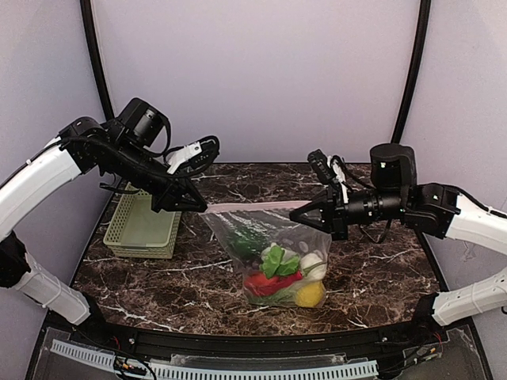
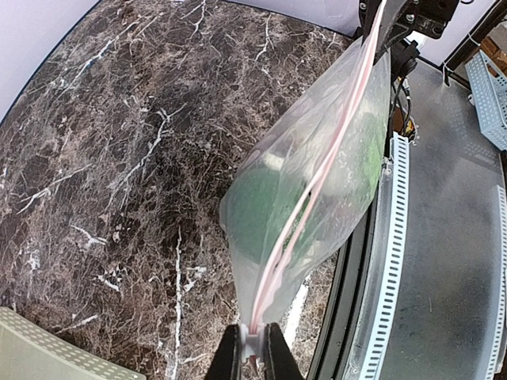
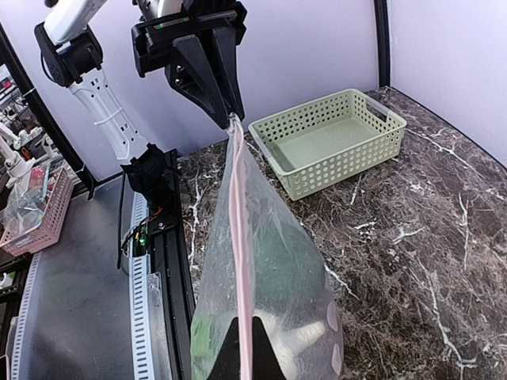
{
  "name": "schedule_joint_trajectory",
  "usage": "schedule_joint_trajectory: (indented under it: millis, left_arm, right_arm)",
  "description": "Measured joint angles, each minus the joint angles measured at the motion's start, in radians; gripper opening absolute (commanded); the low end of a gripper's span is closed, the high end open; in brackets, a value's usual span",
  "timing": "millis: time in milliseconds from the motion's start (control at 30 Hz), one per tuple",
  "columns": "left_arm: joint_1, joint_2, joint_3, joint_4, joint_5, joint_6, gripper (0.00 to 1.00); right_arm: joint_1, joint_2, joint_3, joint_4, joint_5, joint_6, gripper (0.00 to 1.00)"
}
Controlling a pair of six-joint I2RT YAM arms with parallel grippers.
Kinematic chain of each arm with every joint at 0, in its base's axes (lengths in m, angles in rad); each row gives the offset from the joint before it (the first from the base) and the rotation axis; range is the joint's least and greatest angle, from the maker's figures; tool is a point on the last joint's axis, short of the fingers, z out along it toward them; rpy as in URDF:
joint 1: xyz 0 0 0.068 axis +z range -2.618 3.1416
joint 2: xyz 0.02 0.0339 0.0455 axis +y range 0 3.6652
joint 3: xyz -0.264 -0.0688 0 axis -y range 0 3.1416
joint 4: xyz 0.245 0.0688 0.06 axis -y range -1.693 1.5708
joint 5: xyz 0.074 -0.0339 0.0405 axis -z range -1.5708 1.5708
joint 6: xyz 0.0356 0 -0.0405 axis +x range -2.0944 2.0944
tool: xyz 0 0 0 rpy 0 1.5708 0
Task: Place the food in the zip-top bag and seal the zipper
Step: Unzip the zipper of the food storage bag.
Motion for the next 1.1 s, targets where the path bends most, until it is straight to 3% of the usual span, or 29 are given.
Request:
schedule_joint_trajectory:
  millis: [467, 600, 667, 767, 833, 900, 1033, 1100]
  left_arm:
    - [0.013, 0.01, 0.013, -0.001, 0.007, -0.007, 0.01]
    - [0.034, 0.031, -0.013, 0.054, 0.064, -0.075, 0.02]
    - [0.045, 0.046, -0.044, 0.099, 0.09, -0.121, 0.09]
    - [0.051, 0.082, -0.074, 0.181, 0.095, -0.186, 0.37]
    - [0.051, 0.105, -0.086, 0.244, 0.091, -0.219, 0.54]
    - [0.051, 0.12, -0.091, 0.311, 0.084, -0.256, 0.66]
    - [0.057, 0.117, -0.103, 0.418, 0.064, -0.317, 0.85]
    - [0.067, 0.1, -0.134, 0.481, 0.048, -0.35, 0.9]
  right_arm:
    - [-0.011, -0.008, -0.006, -0.004, 0.06, 0.013, 0.0]
    - [-0.019, 0.003, -0.006, -0.003, 0.104, 0.045, 0.0]
    - [-0.023, 0.016, -0.006, -0.002, 0.15, 0.07, 0.0]
    - [-0.028, 0.039, -0.006, 0.0, 0.241, 0.106, 0.03]
    - [-0.033, 0.057, -0.005, 0.003, 0.296, 0.128, 0.11]
    - [-0.04, 0.074, -0.005, 0.008, 0.337, 0.144, 0.25]
    - [-0.079, 0.112, -0.002, 0.02, 0.396, 0.18, 0.71]
    - [-0.096, 0.125, -0.002, 0.021, 0.415, 0.203, 0.87]
